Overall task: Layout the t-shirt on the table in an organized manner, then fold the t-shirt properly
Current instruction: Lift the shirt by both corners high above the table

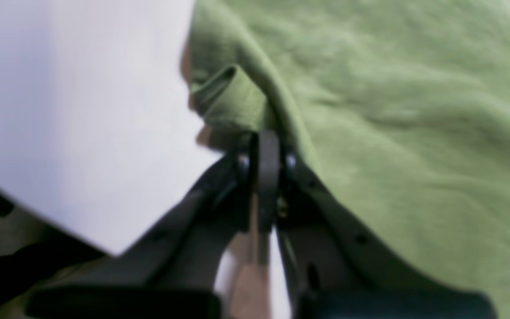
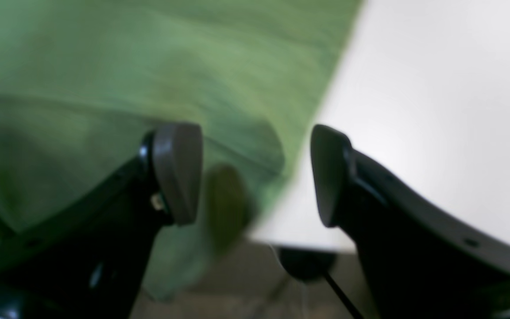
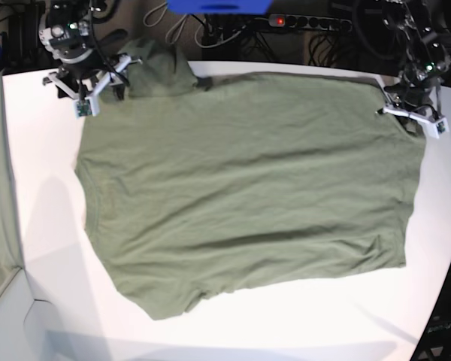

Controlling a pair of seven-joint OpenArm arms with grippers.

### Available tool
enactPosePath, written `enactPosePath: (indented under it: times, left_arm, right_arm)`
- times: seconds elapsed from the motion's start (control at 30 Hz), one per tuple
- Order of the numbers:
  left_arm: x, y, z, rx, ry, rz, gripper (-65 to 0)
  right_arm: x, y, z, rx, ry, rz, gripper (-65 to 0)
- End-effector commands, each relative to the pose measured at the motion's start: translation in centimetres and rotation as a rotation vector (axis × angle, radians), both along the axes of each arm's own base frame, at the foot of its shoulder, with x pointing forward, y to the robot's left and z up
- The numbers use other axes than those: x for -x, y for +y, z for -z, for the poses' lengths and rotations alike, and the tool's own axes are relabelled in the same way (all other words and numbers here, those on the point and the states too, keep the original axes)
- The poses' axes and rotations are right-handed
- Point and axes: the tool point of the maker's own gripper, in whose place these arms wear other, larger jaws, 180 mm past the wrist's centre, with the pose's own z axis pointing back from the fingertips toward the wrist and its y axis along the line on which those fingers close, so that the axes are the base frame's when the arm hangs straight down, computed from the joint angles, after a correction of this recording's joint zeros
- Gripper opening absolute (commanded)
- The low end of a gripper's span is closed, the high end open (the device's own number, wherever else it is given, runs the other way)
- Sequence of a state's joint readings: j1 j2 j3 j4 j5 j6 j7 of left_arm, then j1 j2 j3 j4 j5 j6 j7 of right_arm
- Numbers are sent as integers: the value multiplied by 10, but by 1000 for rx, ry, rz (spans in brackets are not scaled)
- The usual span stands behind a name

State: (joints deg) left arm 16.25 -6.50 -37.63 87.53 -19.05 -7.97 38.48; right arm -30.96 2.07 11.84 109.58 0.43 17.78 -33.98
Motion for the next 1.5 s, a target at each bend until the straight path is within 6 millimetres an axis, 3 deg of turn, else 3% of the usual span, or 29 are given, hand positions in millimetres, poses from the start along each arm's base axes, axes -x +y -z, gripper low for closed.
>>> enactPosePath:
  times: [0.0,0.37,0.47,0.63,0.7,0.87,1.1,1.3,1.47]
  left_arm:
    - [3,0,0,1,20,7,-650]
    - [-2,12,-7,-27,7,9,-650]
    - [-4,14,-9,-33,0,9,-650]
    - [-12,13,-15,-29,-24,5,-650]
    - [-25,14,-24,-39,-57,9,-650]
    - [-63,12,-68,-67,-190,23,-650]
    - [-122,3,-157,-122,-444,47,-650]
    - [-165,2,-215,-121,-607,39,-650]
    - [-211,-21,-260,-93,-722,97,-650]
  right_arm:
    - [3,-6,0,17,3,5,-258]
    - [16,-9,40,-10,104,29,-280]
    - [18,-9,49,-14,127,26,-376]
    - [14,-11,53,-14,135,34,-619]
    - [6,-15,49,-2,115,25,-650]
    - [-36,-22,12,33,-21,6,-650]
    - [-114,-26,-89,105,-334,-32,-650]
    - [-166,-30,-156,137,-535,-35,-650]
    - [-204,-31,-220,145,-710,-24,-650]
